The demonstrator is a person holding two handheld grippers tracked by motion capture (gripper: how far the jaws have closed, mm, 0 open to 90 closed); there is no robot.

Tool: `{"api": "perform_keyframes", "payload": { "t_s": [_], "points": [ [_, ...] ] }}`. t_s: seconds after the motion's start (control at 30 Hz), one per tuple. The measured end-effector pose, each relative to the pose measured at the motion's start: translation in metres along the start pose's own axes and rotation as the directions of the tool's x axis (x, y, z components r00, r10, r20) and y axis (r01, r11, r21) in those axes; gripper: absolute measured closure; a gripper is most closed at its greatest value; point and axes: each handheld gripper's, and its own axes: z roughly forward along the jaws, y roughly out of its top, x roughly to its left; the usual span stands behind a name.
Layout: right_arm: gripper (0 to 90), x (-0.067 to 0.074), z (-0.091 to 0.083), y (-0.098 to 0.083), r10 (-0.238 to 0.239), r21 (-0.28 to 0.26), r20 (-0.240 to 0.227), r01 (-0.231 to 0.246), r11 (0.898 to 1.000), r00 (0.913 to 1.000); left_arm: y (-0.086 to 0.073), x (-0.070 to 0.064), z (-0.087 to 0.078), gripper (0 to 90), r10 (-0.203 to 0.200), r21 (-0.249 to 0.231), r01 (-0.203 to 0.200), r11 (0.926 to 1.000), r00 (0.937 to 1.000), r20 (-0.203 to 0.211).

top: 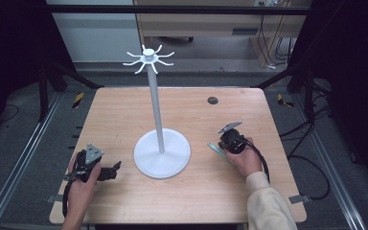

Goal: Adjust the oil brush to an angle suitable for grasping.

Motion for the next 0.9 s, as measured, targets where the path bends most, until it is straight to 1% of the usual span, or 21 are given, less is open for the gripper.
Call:
{"api": "perform_keyframes", "payload": {
  "t_s": [0.1,0.27,0.3,0.37,0.5,0.63,0.67,0.7,0.73,0.77,0.83,0.9],
  "points": [
    [90.0,-0.0007,0.0043,-0.0009,0.007,0.015,-0.006,-0.007,1.000,1.0000,0.0000,-0.0004,0.0001,2.5,0.000,0.002,0.000,1.0000,1.0000,0.002],
    [90.0,-0.0020,0.0067,-0.0015,0.015,0.019,-0.014,-0.015,1.000,0.9998,0.0000,-0.0005,0.0002,2.5,0.000,0.002,0.000,1.0000,1.0000,0.002],
    [90.0,-0.0019,0.0074,-0.0018,0.027,0.021,-0.019,-0.026,0.999,0.9995,0.0001,-0.0007,0.0002,2.5,0.001,0.002,-0.001,1.0000,1.0000,0.003],
    [90.0,-0.0019,0.0075,-0.0019,0.030,0.022,-0.023,-0.029,0.999,0.9993,0.0002,-0.0009,0.0002,2.5,0.002,0.002,-0.002,1.0000,1.0000,0.003],
    [90.0,-0.0020,0.0091,-0.0022,0.020,0.025,-0.031,-0.019,0.999,0.9993,0.0003,-0.0013,0.0002,2.5,0.004,0.002,-0.004,1.0000,1.0000,0.004],
    [90.0,-0.0024,0.0091,-0.0029,0.032,0.021,-0.044,-0.031,0.999,0.9985,0.0006,-0.0025,0.0004,2.5,0.007,0.003,-0.007,1.0000,1.0000,0.007],
    [90.0,-0.0025,0.0090,-0.0032,0.024,0.021,-0.052,-0.023,1.000,0.9984,0.0006,-0.0025,0.0004,2.5,0.007,0.003,-0.007,1.0000,1.0000,0.007],
    [90.0,-0.0008,0.0090,-0.0031,0.027,0.020,-0.056,-0.026,0.999,0.9981,0.0007,-0.0031,0.0005,2.5,0.007,0.002,-0.007,1.0000,0.9999,0.008],
    [90.0,-0.0008,0.0088,-0.0031,0.009,0.021,-0.065,-0.007,1.000,0.9979,0.0007,-0.0032,0.0004,2.5,0.008,0.003,-0.008,1.0000,0.9999,0.008],
    [90.0,-0.0008,0.0088,-0.0031,0.009,0.021,-0.065,-0.007,1.000,0.9979,0.0007,-0.0032,0.0004,2.5,0.008,0.003,-0.008,1.0000,0.9999,0.008],
    [90.0,0.0028,0.0083,-0.0028,-0.016,0.022,-0.089,0.018,1.000,0.9959,0.0007,-0.0032,0.0004,2.5,0.008,0.002,-0.008,1.0000,0.9999,0.008],
    [90.0,0.0059,0.0078,-0.0028,-0.023,0.023,-0.108,0.026,0.999,0.9939,0.0007,-0.0031,0.0002,2.5,0.008,0.003,-0.008,1.0000,0.9999,0.008]
  ]
}}
